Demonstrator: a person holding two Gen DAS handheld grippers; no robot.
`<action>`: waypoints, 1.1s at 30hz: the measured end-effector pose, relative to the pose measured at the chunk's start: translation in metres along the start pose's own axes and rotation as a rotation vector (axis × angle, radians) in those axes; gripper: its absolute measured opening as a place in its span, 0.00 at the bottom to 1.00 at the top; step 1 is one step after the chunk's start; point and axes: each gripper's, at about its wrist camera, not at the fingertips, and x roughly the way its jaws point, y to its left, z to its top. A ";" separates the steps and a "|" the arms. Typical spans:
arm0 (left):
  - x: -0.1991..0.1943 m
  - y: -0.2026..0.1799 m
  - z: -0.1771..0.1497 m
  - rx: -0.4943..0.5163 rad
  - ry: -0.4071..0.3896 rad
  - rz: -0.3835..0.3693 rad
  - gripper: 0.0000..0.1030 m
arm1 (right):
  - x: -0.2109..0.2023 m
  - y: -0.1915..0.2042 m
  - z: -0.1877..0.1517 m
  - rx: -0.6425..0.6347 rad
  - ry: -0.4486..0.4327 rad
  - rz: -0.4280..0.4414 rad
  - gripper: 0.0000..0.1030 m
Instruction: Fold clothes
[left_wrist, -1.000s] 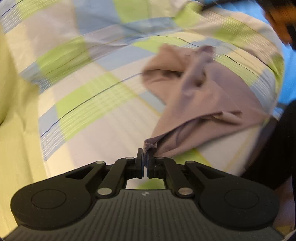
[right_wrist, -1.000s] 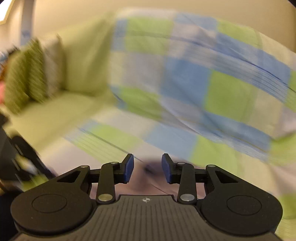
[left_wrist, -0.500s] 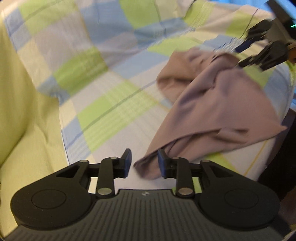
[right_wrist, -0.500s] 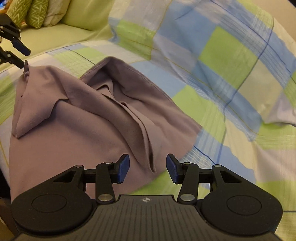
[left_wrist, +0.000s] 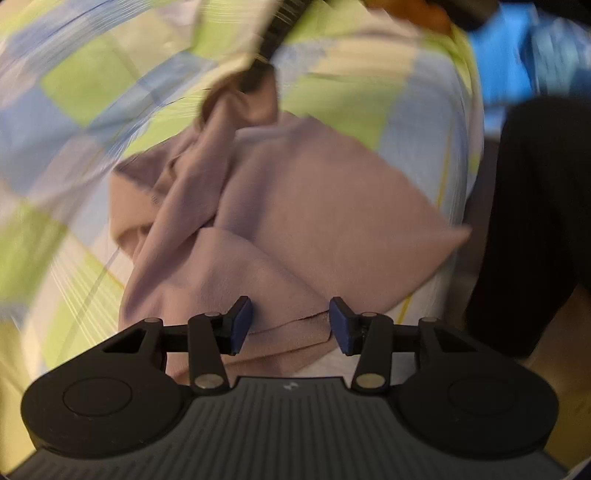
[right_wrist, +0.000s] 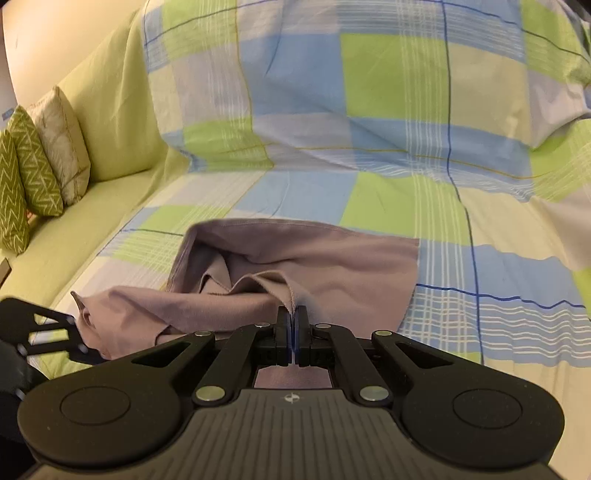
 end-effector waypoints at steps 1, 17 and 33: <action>0.001 0.001 0.001 -0.002 0.001 -0.004 0.37 | -0.001 -0.001 0.000 0.018 -0.004 0.006 0.01; -0.220 0.113 -0.006 -0.431 -0.511 0.315 0.02 | -0.173 0.064 0.055 0.107 -0.471 0.117 0.00; -0.390 0.132 0.053 -0.364 -0.885 0.539 0.02 | -0.360 0.130 0.089 -0.008 -0.900 -0.087 0.00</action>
